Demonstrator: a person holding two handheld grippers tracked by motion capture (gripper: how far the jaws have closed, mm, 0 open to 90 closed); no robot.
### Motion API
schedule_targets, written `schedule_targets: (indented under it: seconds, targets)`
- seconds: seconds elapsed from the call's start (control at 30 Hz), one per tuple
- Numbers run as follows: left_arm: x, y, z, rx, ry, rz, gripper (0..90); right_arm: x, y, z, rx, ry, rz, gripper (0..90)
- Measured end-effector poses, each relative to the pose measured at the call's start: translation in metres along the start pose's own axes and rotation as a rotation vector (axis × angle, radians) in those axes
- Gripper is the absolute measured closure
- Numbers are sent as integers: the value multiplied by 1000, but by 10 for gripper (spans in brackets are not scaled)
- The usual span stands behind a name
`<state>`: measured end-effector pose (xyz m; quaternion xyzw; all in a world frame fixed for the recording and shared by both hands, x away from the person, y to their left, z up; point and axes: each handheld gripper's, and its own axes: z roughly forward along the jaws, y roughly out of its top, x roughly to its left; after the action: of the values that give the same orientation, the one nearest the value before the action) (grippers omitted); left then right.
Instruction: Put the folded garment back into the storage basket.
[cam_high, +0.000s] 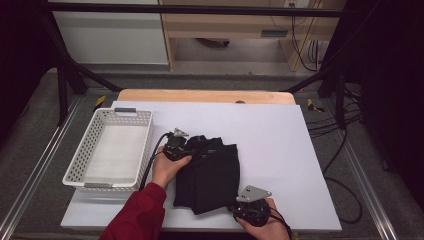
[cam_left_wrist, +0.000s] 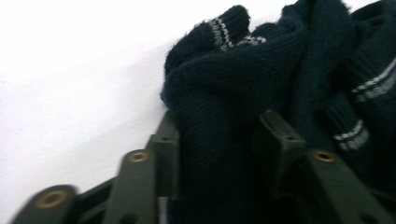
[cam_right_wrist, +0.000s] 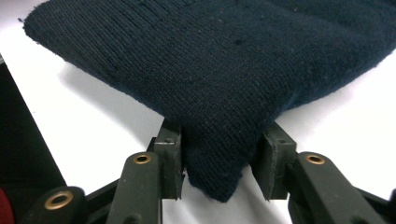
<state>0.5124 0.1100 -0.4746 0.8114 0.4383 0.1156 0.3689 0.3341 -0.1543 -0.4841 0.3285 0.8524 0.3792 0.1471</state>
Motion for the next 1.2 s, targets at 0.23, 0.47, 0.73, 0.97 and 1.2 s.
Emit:
schedule_targets:
  seconds: [0.23, 0.47, 0.73, 0.97, 1.2]
  targets:
    - [-6, 1, 0, 1, 4, 20, 725, 0, 3, -2, -25, -10, -10, 679]
    - [-11, 11, -10, -3, 19, 19, 768, -1, 7, -8, -64, -8, -21, 732]
    - [-31, 28, -34, -50, -2, 86, 773, -1, 16, -18, -88, -19, -28, 752]
    - [-42, 39, -44, -57, -23, 116, 773, -6, 21, -27, -86, -3, -3, 757]
    - [-49, 50, -53, -65, -31, 145, 773, -13, 32, -34, -85, 9, -9, 759]
